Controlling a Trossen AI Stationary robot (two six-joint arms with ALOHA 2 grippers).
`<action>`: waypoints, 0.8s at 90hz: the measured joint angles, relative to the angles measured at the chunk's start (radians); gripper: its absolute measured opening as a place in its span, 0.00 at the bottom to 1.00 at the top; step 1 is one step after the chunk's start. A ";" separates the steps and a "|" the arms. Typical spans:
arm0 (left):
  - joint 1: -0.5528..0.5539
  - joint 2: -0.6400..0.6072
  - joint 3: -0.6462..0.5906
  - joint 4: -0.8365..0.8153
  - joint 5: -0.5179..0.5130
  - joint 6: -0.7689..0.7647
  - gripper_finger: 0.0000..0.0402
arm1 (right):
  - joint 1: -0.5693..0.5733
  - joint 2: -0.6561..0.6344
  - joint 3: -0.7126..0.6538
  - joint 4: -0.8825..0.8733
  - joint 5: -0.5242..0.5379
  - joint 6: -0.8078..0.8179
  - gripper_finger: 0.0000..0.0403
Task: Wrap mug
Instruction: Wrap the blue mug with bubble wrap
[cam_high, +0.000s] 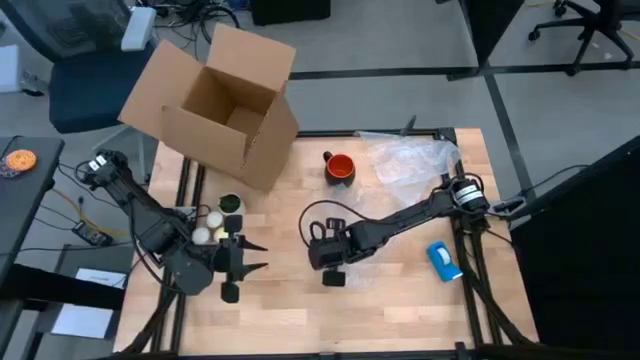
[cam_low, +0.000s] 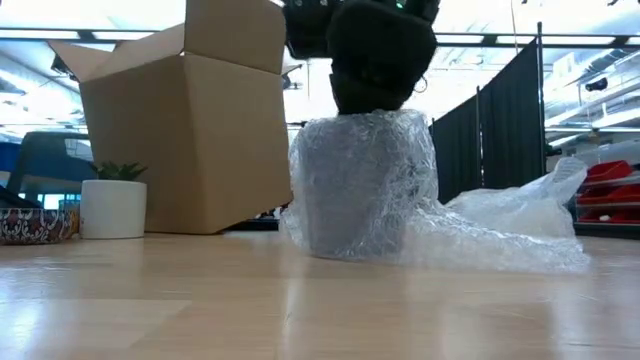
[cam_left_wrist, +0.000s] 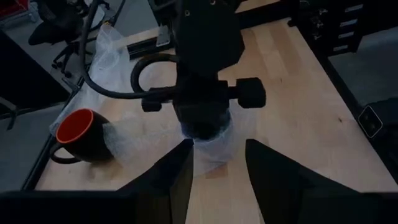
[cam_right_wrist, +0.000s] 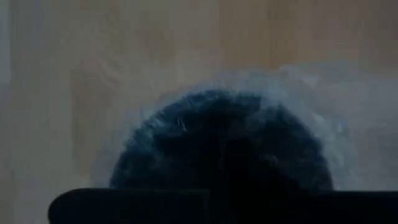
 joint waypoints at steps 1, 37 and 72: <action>0.001 0.000 0.000 0.000 0.000 0.000 0.32 | 0.002 0.000 0.005 -0.004 0.001 -0.003 0.00; 0.001 0.000 0.000 0.001 0.000 -0.001 0.32 | 0.066 0.000 0.222 -0.298 0.196 -0.048 0.00; 0.001 0.000 0.000 -0.002 0.000 -0.003 0.32 | 0.087 -0.001 0.277 -0.790 0.347 0.214 0.00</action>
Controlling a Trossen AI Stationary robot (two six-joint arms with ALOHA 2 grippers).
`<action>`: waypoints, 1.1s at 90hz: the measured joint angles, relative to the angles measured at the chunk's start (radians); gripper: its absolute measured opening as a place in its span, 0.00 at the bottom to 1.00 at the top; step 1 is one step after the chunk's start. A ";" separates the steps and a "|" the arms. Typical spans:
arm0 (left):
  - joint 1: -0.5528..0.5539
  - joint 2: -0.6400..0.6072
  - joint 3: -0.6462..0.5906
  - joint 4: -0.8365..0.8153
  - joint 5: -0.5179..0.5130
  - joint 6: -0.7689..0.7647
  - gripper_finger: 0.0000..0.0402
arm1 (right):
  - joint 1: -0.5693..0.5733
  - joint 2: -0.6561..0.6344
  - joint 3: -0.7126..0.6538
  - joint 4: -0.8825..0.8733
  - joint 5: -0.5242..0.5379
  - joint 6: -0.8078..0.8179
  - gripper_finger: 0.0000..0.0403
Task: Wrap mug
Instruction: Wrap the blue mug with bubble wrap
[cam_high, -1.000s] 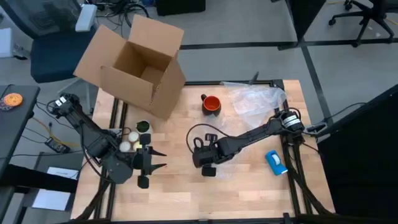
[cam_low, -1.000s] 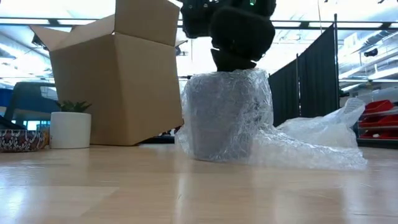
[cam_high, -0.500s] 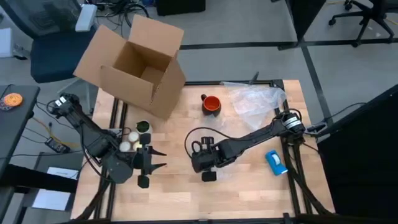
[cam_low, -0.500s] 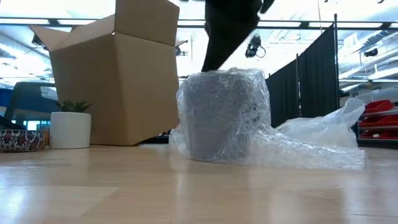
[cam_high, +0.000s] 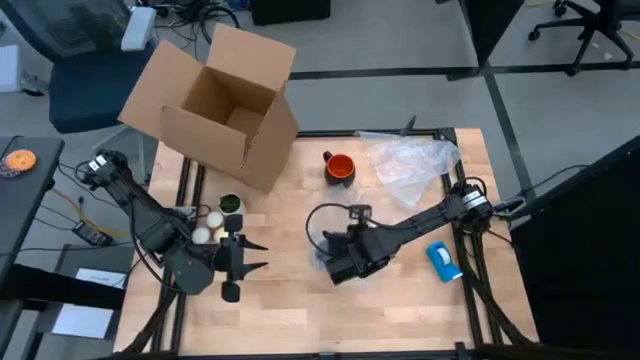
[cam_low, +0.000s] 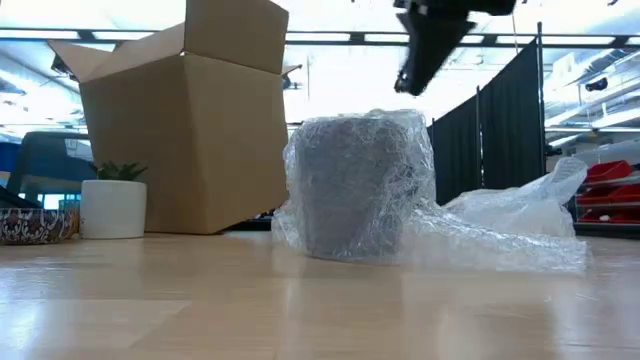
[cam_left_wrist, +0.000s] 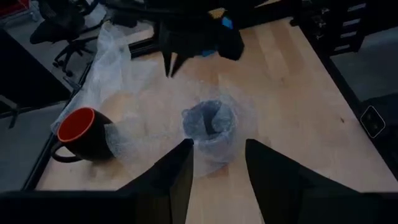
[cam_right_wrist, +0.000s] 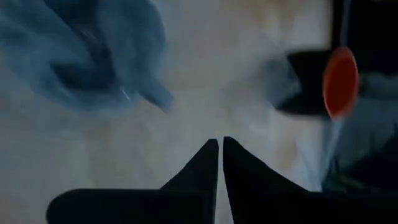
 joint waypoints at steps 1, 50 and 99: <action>0.000 0.000 0.000 0.000 0.000 0.000 0.32 | -0.001 0.000 -0.002 -0.007 0.000 0.008 0.00; 0.000 0.000 0.000 -0.001 0.000 -0.001 0.32 | -0.042 0.000 -0.006 -0.063 0.024 0.016 0.00; 0.000 0.000 0.000 -0.002 0.000 -0.001 0.32 | -0.087 0.000 -0.006 -0.063 0.031 -0.029 0.00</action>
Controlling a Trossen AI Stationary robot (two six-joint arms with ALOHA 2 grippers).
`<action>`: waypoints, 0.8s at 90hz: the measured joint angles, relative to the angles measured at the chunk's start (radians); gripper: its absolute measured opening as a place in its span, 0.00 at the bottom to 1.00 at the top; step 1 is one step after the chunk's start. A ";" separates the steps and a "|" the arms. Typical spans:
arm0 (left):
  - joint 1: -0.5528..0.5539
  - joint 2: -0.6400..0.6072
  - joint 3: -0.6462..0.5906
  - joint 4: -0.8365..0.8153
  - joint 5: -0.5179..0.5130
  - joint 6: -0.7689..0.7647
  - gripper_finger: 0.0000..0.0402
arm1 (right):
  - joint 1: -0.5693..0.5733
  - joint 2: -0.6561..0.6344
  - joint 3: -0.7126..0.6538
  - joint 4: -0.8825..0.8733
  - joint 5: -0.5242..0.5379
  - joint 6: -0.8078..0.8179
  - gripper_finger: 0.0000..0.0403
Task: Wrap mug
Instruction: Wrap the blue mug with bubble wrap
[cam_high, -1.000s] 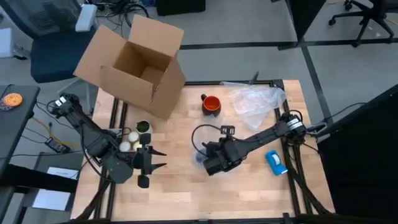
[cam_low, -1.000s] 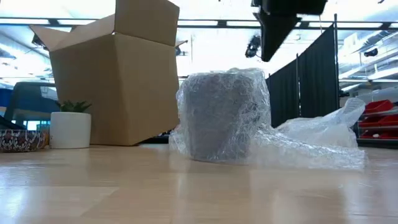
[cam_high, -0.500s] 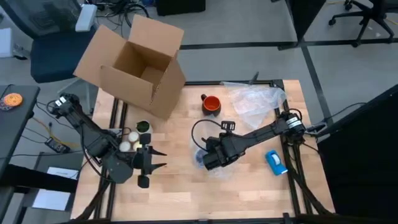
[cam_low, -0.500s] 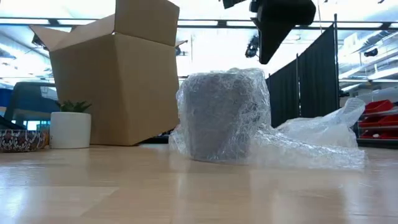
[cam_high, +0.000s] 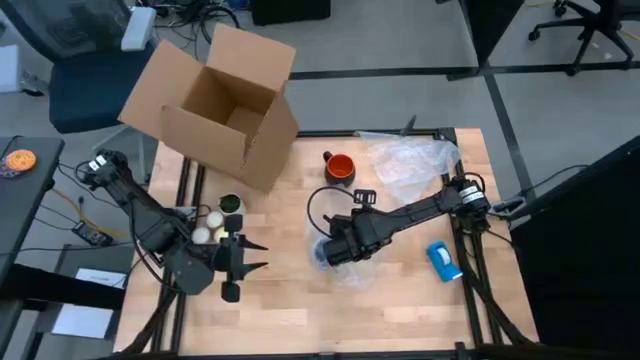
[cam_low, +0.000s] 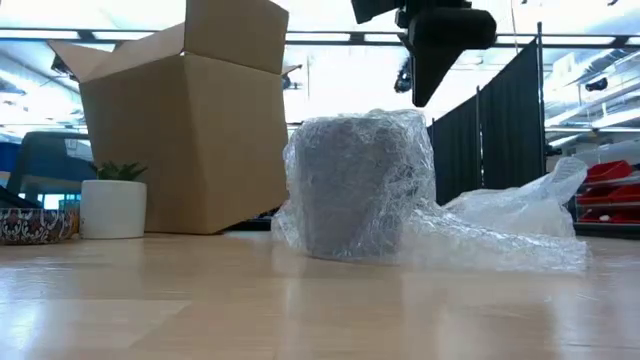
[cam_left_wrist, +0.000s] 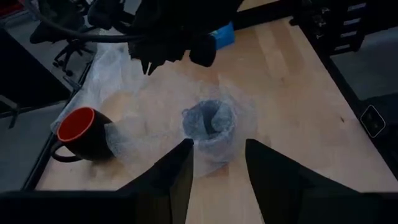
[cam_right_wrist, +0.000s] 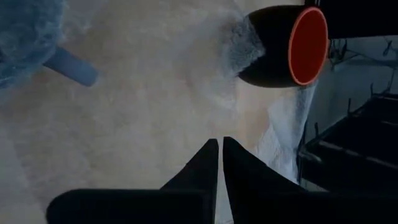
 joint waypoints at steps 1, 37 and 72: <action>0.000 0.000 0.000 0.000 0.000 0.000 0.32 | -0.001 0.000 0.000 0.000 0.000 0.000 0.00; 0.000 0.000 0.000 0.000 0.000 0.000 0.32 | -0.008 0.000 0.000 0.000 0.000 -0.009 0.00; 0.000 0.000 0.000 0.000 0.000 0.000 0.32 | -0.011 0.000 0.000 0.007 0.019 0.013 0.00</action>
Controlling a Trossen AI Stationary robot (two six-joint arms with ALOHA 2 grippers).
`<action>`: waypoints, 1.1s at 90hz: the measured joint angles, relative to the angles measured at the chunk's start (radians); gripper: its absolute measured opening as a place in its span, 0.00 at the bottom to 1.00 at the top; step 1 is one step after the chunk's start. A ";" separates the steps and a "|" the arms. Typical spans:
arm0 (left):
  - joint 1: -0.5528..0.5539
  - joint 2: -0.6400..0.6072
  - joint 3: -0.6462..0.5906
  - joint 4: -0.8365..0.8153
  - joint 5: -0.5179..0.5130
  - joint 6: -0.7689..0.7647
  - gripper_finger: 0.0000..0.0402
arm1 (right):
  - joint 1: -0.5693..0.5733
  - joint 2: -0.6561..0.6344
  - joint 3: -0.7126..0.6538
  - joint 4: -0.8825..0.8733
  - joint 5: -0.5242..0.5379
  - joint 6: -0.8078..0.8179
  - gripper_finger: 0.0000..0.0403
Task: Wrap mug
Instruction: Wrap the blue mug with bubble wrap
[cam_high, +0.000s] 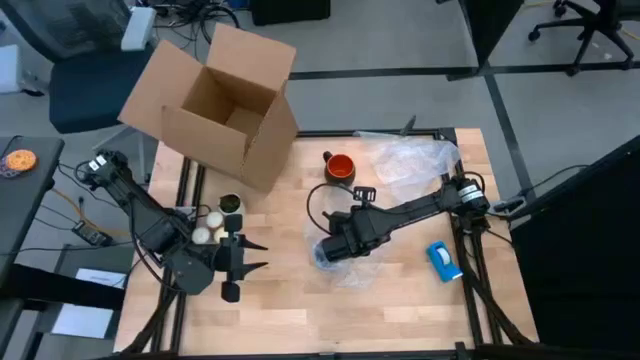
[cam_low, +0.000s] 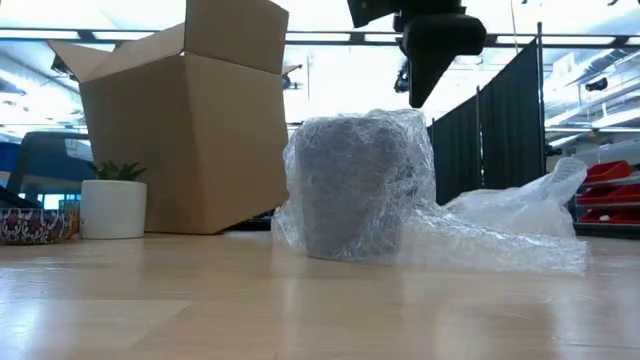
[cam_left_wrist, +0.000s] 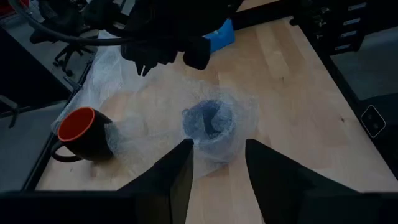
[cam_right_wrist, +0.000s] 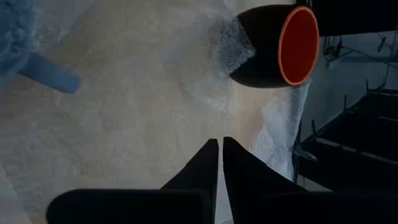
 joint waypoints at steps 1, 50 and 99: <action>0.000 0.000 0.000 0.000 0.000 0.000 0.32 | 0.000 0.000 0.000 0.001 0.000 0.002 0.00; 0.000 0.000 0.000 0.000 0.000 0.000 0.32 | 0.014 0.000 0.000 0.074 -0.008 0.015 0.00; 0.000 0.000 0.000 0.000 0.000 0.000 0.32 | 0.014 0.000 0.000 0.111 -0.007 0.015 0.00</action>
